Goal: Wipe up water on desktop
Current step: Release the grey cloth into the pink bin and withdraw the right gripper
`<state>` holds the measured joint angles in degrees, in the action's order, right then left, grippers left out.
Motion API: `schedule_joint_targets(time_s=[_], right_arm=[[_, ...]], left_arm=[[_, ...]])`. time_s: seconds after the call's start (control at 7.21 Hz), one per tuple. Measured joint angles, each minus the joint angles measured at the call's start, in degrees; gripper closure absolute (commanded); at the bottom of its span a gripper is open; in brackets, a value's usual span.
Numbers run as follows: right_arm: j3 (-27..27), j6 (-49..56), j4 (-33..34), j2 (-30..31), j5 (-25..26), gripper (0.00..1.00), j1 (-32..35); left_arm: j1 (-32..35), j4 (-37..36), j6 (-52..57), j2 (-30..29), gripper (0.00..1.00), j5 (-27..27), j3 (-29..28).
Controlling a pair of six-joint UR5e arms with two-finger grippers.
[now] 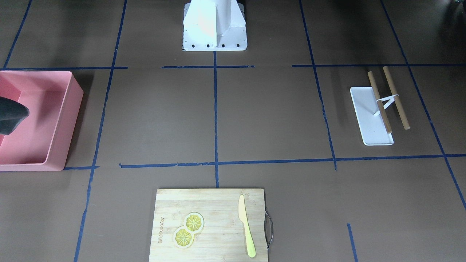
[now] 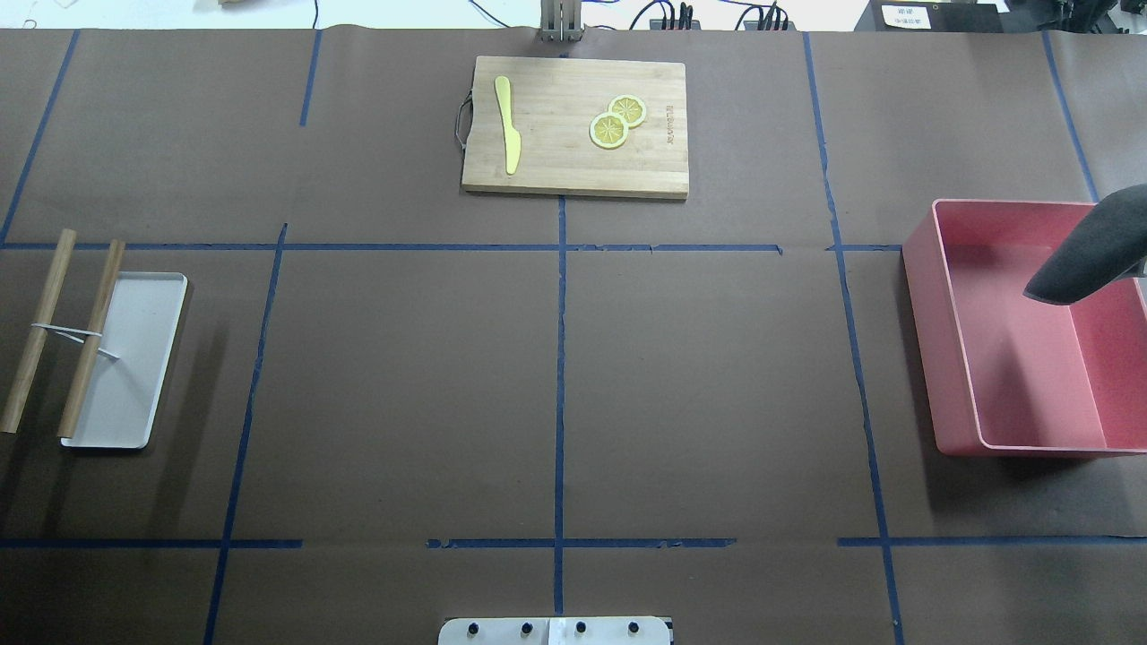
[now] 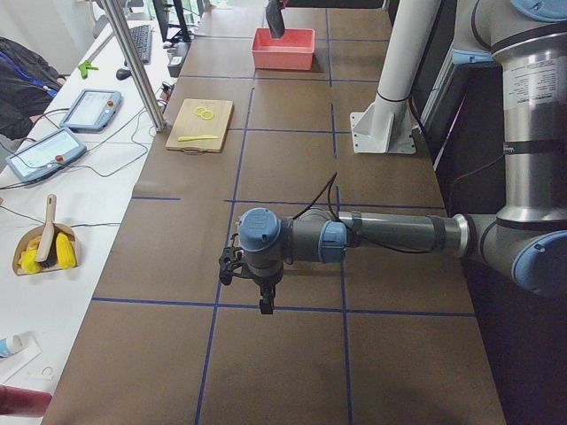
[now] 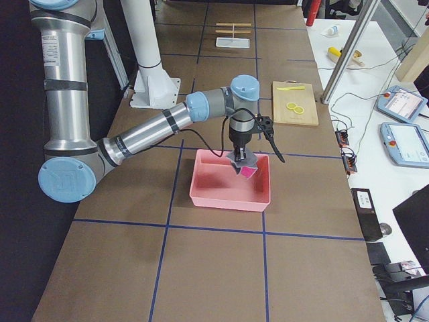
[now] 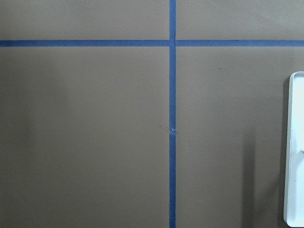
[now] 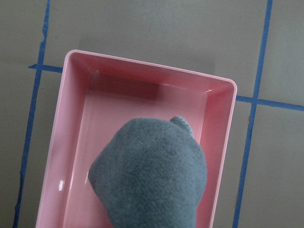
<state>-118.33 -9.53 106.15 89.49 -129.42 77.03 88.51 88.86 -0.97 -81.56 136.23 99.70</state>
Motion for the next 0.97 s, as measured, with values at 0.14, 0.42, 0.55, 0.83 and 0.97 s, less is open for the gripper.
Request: schedule_joint_targets(time_s=[0.14, 0.42, 0.55, 0.83, 0.97], right_arm=[[-0.04, -0.04, -0.23, 0.0, -0.16, 0.0, -0.03], [-0.09, 0.02, -0.32, 0.06, -0.28, 0.0, -0.02], [-0.08, 0.1, -0.33, 0.09, -0.3, 0.0, 0.01], [0.46, 3.05, -0.33, 1.78, -0.34, 0.0, 0.16], [0.71, 6.8, -0.79, 4.71, -0.32, 0.0, 0.89]], left_arm=[[0.0, 0.02, 0.0, 0.0, 0.0, 0.0, -0.09], [0.0, 0.04, 0.0, 0.0, 0.0, 0.0, -0.18], [0.0, 0.07, 0.0, 0.0, 0.0, 0.0, -0.27], [0.0, 0.08, 0.0, 0.0, 0.0, 0.0, -0.34], [0.0, 0.09, 0.0, 0.0, 0.0, 0.0, -0.36]])
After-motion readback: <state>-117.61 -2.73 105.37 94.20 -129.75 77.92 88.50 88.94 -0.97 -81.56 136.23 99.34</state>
